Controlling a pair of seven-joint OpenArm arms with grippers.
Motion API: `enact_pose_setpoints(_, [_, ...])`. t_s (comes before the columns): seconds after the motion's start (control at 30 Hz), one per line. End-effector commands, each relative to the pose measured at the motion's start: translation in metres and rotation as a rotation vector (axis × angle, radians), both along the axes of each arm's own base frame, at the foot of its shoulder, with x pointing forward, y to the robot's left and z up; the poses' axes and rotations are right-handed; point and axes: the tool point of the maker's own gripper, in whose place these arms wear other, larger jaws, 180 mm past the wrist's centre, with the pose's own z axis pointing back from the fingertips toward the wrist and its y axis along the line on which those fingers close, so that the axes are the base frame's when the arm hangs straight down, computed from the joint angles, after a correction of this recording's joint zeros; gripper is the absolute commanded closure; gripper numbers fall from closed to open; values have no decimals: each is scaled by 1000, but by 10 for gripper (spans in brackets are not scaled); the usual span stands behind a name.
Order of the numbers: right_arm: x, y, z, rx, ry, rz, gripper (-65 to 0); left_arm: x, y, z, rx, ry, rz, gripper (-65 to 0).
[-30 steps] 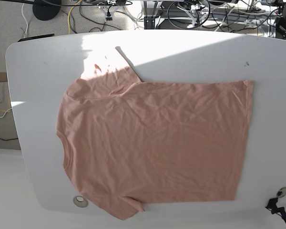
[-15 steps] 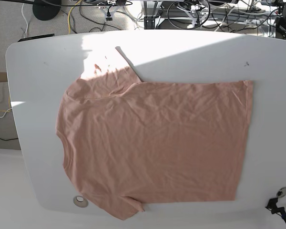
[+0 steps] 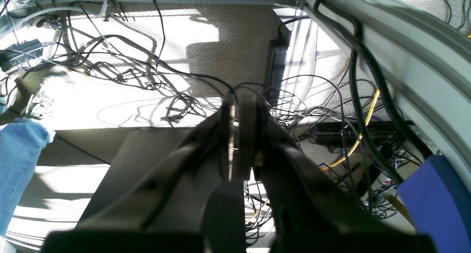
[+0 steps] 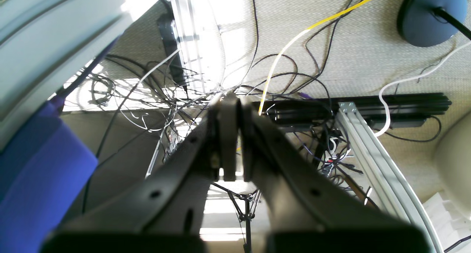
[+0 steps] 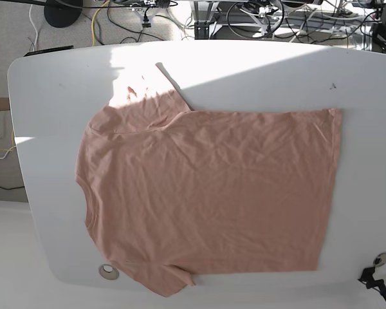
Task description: Fold the T-shirt properly
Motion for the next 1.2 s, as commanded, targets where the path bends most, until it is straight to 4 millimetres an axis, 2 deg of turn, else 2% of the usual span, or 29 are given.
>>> enact_pose_setpoints(0.0, [1, -2, 0, 0, -8, 1, -9, 1, -1, 0, -3, -5, -5, -10])
enact_pose_setpoints(0.03, [-4, -1, 0, 1, 4, 0, -11, 1, 0, 0, -3, -9, -9, -11])
enact_pose_setpoints(0.57, [-8, -4, 0, -2, -3, 4, -7, 0, 1, 0, 0, -10, -4, -13])
enact_pose_setpoints(0.6, [-1, 9, 0, 22, -33, -2, -19, -11, 3, 0, 12, 2, -10, -26])
enact_pose_setpoints(0.63, [-1, 11, 0, 24, -33, -2, -19, -11, 3, 0, 12, 1, -10, -29])
enact_pose_setpoints(1.03, [0, 8, 0, 20, -38, -2, -19, -10, 4, 0, 13, -1, -10, -150])
enact_pose_setpoints(1.17, [9, 7, 0, 15, -105, -4, -19, -12, 5, 0, 15, 2, -10, -188])
